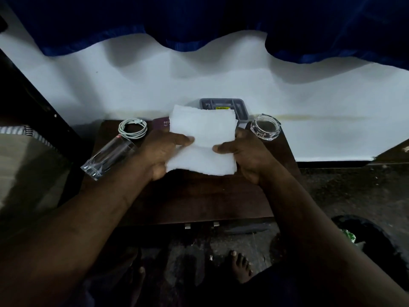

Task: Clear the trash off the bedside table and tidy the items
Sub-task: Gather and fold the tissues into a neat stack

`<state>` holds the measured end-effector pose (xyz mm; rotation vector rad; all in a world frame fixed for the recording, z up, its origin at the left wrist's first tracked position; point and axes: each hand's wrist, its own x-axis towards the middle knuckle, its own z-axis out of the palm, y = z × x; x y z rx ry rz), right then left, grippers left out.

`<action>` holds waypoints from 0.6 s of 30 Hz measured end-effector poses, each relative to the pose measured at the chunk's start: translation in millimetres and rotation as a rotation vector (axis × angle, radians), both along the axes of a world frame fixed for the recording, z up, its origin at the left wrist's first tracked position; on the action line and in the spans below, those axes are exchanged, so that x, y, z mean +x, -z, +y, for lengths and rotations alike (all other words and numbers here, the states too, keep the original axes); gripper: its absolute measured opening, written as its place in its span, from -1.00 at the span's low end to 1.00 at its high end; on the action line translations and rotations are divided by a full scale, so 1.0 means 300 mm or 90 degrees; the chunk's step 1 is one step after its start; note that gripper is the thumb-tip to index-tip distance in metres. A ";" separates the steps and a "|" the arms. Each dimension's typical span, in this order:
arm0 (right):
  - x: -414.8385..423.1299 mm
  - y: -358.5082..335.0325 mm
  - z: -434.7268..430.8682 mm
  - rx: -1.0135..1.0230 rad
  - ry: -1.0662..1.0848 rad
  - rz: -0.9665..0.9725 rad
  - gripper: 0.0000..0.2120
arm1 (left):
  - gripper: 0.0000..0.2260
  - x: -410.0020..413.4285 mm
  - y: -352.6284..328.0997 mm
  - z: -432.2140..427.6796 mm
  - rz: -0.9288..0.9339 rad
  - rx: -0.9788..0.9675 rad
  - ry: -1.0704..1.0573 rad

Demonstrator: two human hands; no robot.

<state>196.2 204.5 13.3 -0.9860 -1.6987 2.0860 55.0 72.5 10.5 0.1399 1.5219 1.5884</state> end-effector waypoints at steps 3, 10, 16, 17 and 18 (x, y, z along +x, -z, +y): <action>-0.002 -0.006 0.025 0.017 0.065 0.039 -0.62 | -0.67 -0.033 -0.024 -0.012 0.026 0.030 0.104; 0.028 -0.017 0.073 0.004 0.029 0.035 -0.69 | -0.81 -0.049 -0.032 -0.018 0.048 0.018 0.096; 0.001 -0.022 0.046 -0.035 0.046 0.097 -0.59 | -0.67 -0.048 -0.037 -0.007 -0.088 0.068 -0.020; 0.000 -0.017 0.043 -0.025 0.045 0.104 -0.56 | -0.58 -0.040 -0.037 -0.006 -0.119 0.070 -0.020; -0.002 -0.013 0.040 -0.015 0.045 0.113 -0.54 | -0.48 -0.033 -0.034 -0.004 -0.145 0.071 -0.018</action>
